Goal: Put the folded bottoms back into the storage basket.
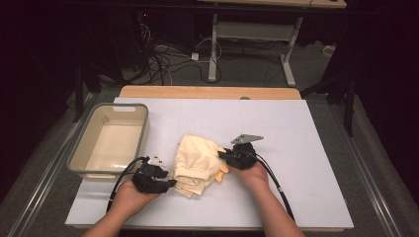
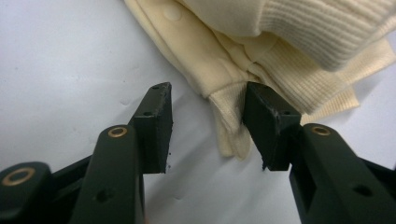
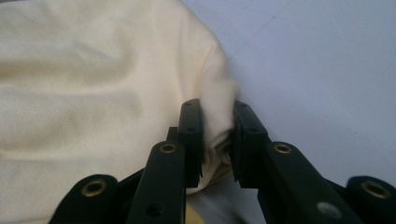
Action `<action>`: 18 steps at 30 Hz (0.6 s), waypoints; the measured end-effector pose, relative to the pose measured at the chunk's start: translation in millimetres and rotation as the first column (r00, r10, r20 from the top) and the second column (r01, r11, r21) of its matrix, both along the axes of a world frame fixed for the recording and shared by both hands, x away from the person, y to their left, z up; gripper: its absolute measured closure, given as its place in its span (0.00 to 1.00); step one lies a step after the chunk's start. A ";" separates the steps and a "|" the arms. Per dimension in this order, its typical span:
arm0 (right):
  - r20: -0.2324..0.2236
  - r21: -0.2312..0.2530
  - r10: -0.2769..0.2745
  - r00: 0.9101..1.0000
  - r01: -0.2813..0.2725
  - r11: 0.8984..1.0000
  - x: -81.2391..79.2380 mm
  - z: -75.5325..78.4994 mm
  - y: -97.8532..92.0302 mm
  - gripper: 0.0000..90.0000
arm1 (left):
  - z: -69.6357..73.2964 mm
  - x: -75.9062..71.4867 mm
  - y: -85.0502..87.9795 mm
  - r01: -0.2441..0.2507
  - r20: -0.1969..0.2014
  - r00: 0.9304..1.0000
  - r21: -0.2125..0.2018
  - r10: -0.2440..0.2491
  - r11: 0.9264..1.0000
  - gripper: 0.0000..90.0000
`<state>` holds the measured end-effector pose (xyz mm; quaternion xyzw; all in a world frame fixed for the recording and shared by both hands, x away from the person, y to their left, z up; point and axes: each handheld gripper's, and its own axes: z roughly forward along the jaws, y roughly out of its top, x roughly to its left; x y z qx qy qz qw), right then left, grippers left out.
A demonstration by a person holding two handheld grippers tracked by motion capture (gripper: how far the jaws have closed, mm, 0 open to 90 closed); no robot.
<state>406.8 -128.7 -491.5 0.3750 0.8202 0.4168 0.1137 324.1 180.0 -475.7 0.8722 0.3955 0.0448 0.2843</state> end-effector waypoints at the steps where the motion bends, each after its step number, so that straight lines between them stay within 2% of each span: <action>1: -0.001 -0.001 -0.001 1.000 0.001 1.000 -0.2 0.1 0.0 0.87 | 0.8 0.9 -0.9 0.004 -0.008 1.000 0.011 -0.004 1.000 0.56; 7: 0.004 -0.004 -0.002 1.000 0.002 1.000 -0.7 0.0 0.4 0.87 | 4.8 5.1 -5.8 0.023 -0.042 0.999 0.059 -0.021 0.998 0.58; 12: 0.004 -0.004 -0.003 1.000 0.003 1.000 -0.8 0.0 0.5 0.87 | 7.7 5.1 -11.8 0.057 -0.063 0.997 0.083 -0.052 0.995 0.71; 18: 0.012 -0.010 0.000 1.000 0.001 1.000 -1.0 0.0 0.8 0.87 | 8.7 10.2 -11.8 0.082 -0.110 0.991 0.067 -0.074 0.994 0.78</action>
